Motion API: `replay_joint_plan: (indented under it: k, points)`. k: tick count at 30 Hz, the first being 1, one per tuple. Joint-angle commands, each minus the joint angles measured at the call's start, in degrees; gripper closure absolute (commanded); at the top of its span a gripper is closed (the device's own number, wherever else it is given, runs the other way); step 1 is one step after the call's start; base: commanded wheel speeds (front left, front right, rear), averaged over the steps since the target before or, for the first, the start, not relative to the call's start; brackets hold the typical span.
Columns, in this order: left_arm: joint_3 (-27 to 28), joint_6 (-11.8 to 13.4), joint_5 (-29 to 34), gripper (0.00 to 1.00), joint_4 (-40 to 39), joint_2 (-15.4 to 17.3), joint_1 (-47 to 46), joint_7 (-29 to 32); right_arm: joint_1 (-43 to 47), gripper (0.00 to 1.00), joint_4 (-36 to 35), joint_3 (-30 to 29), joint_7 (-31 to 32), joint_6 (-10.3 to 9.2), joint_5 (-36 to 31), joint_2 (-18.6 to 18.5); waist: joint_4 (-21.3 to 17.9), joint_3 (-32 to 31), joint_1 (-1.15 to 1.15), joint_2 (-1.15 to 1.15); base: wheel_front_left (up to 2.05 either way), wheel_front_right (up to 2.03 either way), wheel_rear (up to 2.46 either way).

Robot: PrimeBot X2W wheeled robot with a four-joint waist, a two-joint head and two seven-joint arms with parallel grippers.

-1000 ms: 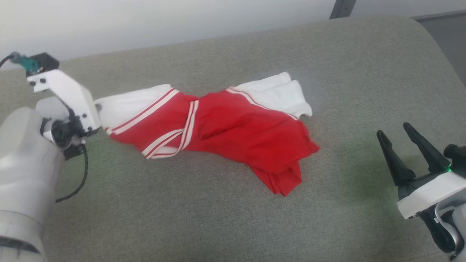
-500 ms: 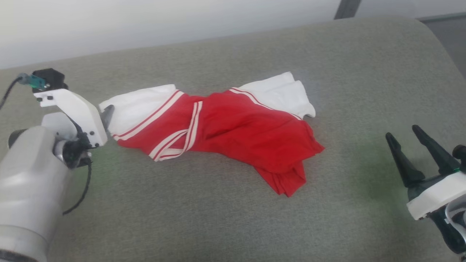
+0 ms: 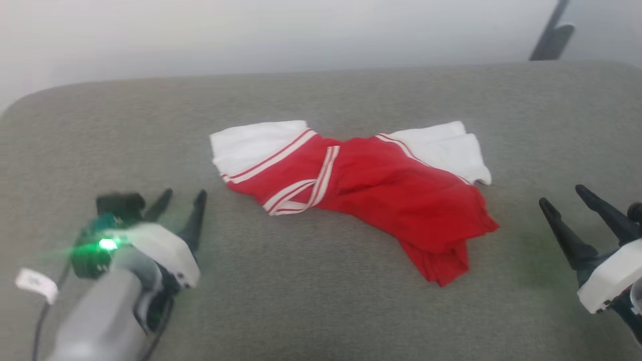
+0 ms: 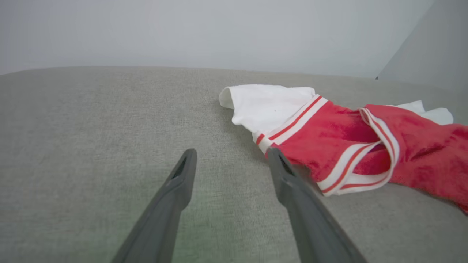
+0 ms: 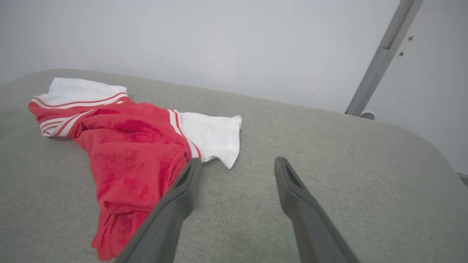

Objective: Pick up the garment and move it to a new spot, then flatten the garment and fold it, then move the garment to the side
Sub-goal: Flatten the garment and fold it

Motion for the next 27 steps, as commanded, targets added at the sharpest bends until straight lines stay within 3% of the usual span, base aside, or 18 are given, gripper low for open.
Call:
replay_joint_plan:
  k: [1,3,11,14,19,27]
  points:
    - [0.2,1.4,1.2,0.00,-3.1,-0.6,2.3,-1.1,-1.2,0.00,-0.4,0.5,1.4,-0.08,0.5,-1.1,2.3,0.1,0.00,0.00,0.00,0.00,0.00]
    - [0.1,2.6,2.3,0.00,-5.6,-1.0,3.9,-1.5,-1.6,0.00,-0.4,0.9,2.3,-0.09,0.7,-2.1,3.2,0.4,0.00,0.00,0.00,0.00,0.00]
    - [0.8,12.1,10.3,0.00,-24.7,-1.9,15.3,-2.0,-9.3,0.00,-2.5,9.4,13.8,-0.09,2.6,-10.4,8.8,3.9,0.00,0.00,0.00,0.00,0.00]
    - [0.3,13.8,13.0,0.00,-29.6,-2.5,17.7,-2.0,-14.1,0.00,-3.1,12.8,18.9,-0.08,5.3,-13.8,11.1,6.1,0.00,0.00,0.00,0.00,0.00]
    - [0.0,14.3,15.9,0.00,-34.4,-4.0,17.4,-2.0,-24.8,0.00,-1.6,18.0,25.0,-0.09,9.1,-18.1,14.7,10.5,0.00,0.00,0.00,0.00,0.00]
    - [0.2,11.4,17.8,0.00,-36.3,-7.4,15.6,-2.1,-39.8,0.00,2.7,29.3,31.1,-0.09,14.7,-20.6,19.2,15.8,0.00,0.00,0.00,0.00,0.00]
